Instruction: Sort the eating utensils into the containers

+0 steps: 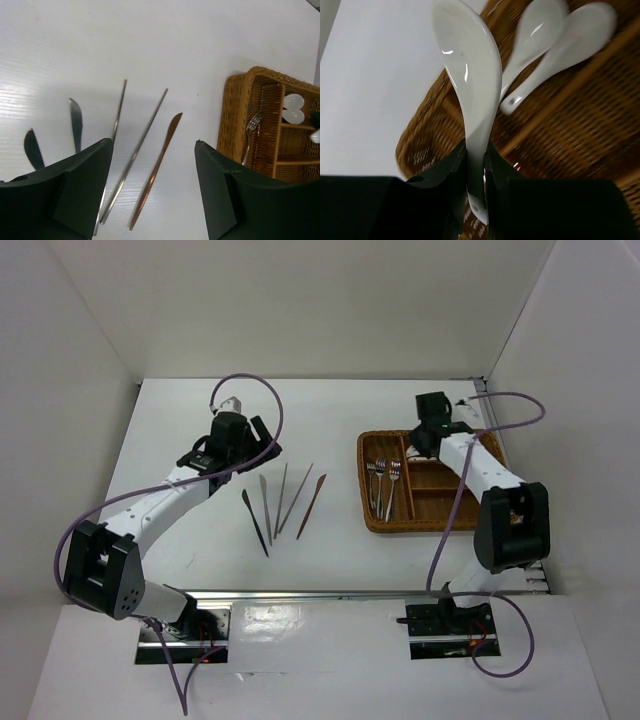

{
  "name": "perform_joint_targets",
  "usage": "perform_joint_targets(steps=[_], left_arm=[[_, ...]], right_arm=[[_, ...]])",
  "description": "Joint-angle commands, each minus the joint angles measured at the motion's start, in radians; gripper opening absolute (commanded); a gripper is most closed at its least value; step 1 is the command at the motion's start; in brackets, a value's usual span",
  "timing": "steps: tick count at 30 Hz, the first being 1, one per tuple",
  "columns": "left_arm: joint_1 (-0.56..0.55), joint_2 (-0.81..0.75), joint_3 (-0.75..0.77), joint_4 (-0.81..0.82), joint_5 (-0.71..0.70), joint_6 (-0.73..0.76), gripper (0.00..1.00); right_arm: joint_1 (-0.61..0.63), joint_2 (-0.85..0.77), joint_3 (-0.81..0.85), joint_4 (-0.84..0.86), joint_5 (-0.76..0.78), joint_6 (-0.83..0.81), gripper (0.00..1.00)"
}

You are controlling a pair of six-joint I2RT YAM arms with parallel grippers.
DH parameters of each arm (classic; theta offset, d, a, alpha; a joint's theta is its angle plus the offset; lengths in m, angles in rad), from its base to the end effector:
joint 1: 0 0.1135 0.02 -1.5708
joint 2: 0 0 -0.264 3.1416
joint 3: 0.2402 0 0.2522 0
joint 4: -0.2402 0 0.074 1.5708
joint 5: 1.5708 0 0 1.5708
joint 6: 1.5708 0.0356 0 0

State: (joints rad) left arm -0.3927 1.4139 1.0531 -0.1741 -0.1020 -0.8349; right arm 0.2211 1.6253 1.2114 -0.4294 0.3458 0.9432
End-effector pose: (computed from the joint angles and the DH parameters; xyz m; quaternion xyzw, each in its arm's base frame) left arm 0.3000 -0.1204 0.2881 -0.2149 0.8411 -0.2486 0.4297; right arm 0.3483 0.0659 0.2532 0.3825 0.8397 0.0584 0.3812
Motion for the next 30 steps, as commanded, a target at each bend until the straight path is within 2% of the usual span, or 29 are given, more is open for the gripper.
perform_joint_targets(steps=[1, 9, 13, 19, 24, 28, 30], left_arm=[[0.015, -0.032, -0.053, 0.002, -0.004, 0.016, 0.80], [0.037, -0.041, -0.085, 0.022, 0.028, 0.017, 0.80], [0.037, -0.032, -0.096, 0.071, 0.076, 0.049, 0.80], [0.037, -0.021, -0.106, 0.053, 0.067, 0.059, 0.80], [0.046, -0.021, -0.116, 0.053, 0.058, 0.059, 0.80], [0.046, -0.010, -0.107, 0.044, 0.048, 0.069, 0.80], [0.046, -0.010, -0.096, 0.044, 0.048, 0.079, 0.80]], right_arm=[[-0.092, -0.030, 0.040, -0.081, 0.088, 0.144, 0.00], [-0.206, 0.062, 0.063, -0.057, 0.101, 0.227, 0.00], [-0.206, 0.116, 0.085, -0.048, 0.081, 0.245, 0.00], [-0.215, 0.171, 0.103, -0.037, 0.071, 0.299, 0.00], [-0.215, 0.208, 0.122, -0.037, 0.039, 0.299, 0.13], [-0.215, 0.229, 0.142, -0.037, 0.030, 0.299, 0.14], [-0.215, 0.239, 0.151, -0.037, 0.019, 0.299, 0.19]])
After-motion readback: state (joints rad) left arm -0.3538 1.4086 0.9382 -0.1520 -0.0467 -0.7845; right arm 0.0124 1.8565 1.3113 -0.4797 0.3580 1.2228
